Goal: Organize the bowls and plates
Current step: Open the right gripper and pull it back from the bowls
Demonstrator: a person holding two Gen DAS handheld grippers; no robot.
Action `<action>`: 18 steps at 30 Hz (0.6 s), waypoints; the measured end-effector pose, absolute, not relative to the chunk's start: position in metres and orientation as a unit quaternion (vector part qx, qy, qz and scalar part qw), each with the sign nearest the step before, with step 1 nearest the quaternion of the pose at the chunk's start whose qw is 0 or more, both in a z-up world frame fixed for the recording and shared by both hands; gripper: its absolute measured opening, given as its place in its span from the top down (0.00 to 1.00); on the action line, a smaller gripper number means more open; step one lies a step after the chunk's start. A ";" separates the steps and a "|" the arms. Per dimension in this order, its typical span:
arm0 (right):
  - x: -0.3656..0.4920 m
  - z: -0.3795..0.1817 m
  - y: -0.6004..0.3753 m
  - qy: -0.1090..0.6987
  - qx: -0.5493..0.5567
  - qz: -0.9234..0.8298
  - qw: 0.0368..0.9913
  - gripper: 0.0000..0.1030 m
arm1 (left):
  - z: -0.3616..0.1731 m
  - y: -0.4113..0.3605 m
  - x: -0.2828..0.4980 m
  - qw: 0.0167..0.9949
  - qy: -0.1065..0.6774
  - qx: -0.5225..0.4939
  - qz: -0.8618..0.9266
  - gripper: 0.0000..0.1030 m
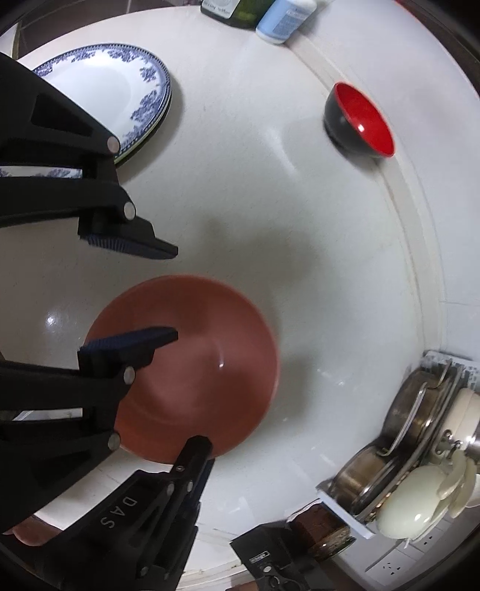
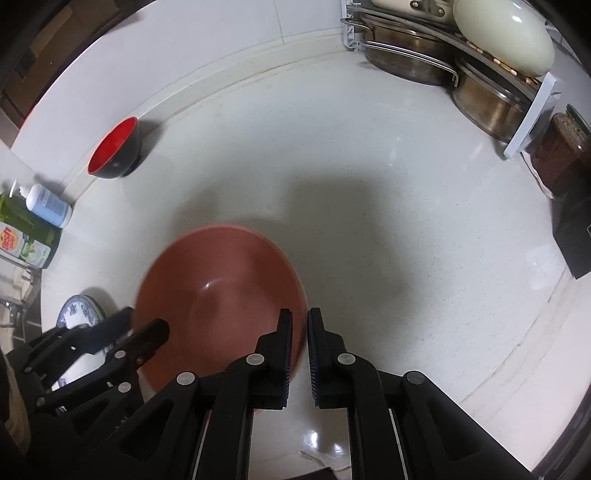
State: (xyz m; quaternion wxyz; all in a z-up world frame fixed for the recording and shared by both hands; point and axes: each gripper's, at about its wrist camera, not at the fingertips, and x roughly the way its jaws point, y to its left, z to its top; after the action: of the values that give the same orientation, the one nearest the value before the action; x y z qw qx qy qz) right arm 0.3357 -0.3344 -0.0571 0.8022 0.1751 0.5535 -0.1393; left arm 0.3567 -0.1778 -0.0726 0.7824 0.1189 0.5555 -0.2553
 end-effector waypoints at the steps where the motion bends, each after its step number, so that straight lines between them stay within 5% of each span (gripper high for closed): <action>1: 0.336 -0.056 -0.334 0.553 0.176 -0.140 0.802 0.90 | -0.069 -0.177 0.357 0.787 0.549 0.121 -0.254 0.59; 18: 0.342 -0.016 -0.309 0.522 0.148 -0.128 0.830 0.68 | -0.029 -0.135 0.383 0.829 0.504 0.090 -0.224 0.42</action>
State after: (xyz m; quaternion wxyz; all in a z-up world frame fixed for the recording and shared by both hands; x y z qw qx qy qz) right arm 0.3416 -0.3087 -0.0159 0.8303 0.1480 0.5218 -0.1277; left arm 0.3833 -0.1345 -0.0286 0.8291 0.0897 0.5041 -0.2244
